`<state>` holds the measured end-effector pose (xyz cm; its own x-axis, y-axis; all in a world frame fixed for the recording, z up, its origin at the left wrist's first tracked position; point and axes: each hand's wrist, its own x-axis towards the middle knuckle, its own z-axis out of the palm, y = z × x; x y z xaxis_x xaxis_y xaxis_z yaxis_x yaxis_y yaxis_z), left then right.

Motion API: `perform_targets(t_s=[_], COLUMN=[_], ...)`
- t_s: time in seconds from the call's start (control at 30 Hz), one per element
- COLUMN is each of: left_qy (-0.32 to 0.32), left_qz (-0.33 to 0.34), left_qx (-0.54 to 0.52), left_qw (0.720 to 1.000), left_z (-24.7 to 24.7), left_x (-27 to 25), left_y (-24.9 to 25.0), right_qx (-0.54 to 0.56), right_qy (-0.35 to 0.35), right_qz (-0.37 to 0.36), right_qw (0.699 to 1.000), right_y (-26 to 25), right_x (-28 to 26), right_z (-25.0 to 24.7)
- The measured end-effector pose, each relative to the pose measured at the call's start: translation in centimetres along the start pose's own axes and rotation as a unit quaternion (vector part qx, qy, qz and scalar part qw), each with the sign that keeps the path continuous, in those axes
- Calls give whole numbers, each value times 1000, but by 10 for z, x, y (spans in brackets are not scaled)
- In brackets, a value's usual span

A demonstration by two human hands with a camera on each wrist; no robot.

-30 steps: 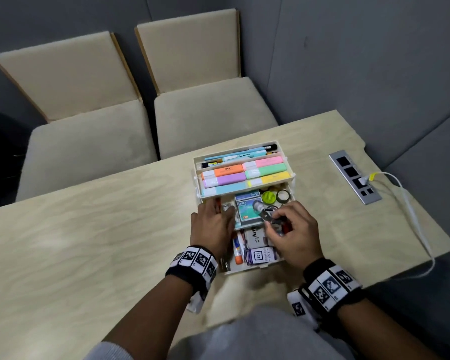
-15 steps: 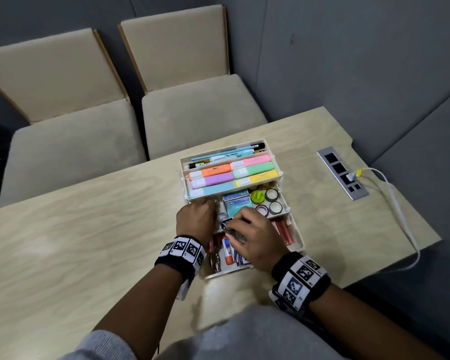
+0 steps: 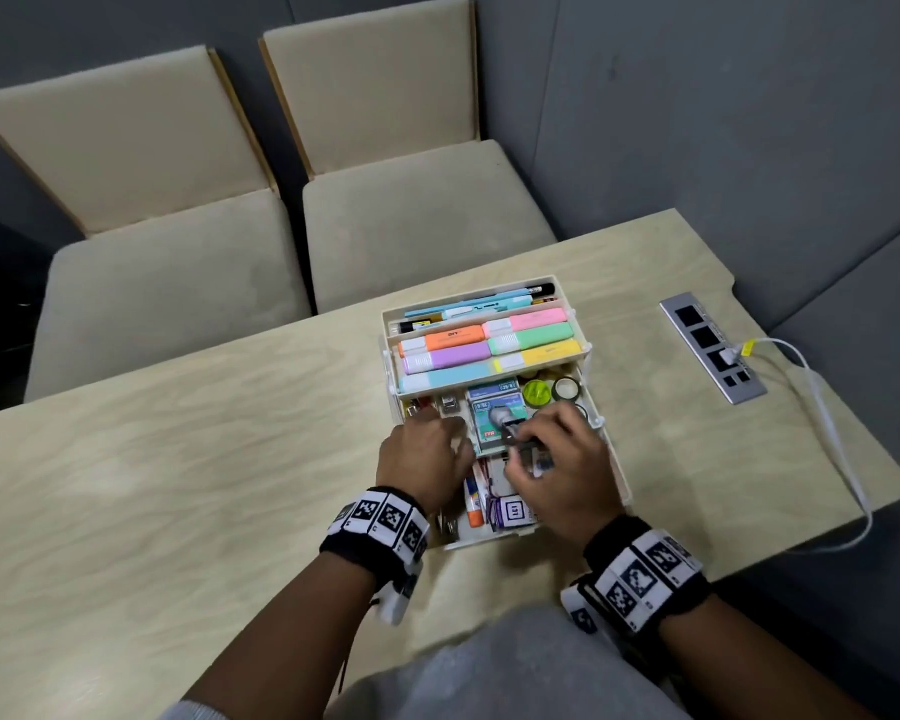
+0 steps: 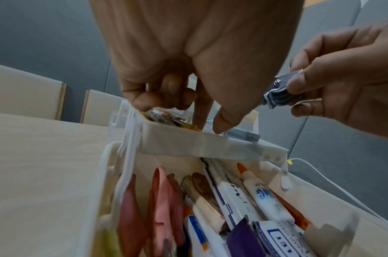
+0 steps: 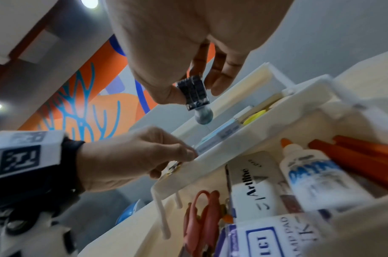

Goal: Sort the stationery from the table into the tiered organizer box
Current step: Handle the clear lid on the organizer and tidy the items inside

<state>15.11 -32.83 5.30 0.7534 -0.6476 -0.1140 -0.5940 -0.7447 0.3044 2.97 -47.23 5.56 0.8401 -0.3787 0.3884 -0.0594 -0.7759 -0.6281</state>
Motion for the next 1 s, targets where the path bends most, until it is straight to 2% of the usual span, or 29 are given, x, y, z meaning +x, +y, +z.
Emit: perform_targets(t_s=[0.2,0.37,0.53,0.63,0.73,0.8,1.0], left_qy=[-43,-55,-58,-13,84,130,163], left_qz=[-10,-20,-59,-93,-157,-175,-180], left_qx=[62,39,-14,-83,-182,-216,-227], left_qw=[997,998,996,992,967,952,943], left_z=[13,12,11,8,5,5,5], left_x=[-2,-7,-7,-11,-19,-25,-30], left_y=[10,14,8,3,-5,-10,-20], right_qx=[20,30,47,49,40,21,-91], right_qy=[20,18,-23,-50,-82,-107,-159], right_qz=[10,6,-27,-40,-61,-75,-107], right_qw=[1000,999,998,997,994,991,977], right_y=[12,10,0,-2,-3,-1,-9], right_x=[-6,-5,3,6,7,9,9], right_z=[-15,-11,2,12,25,35,58])
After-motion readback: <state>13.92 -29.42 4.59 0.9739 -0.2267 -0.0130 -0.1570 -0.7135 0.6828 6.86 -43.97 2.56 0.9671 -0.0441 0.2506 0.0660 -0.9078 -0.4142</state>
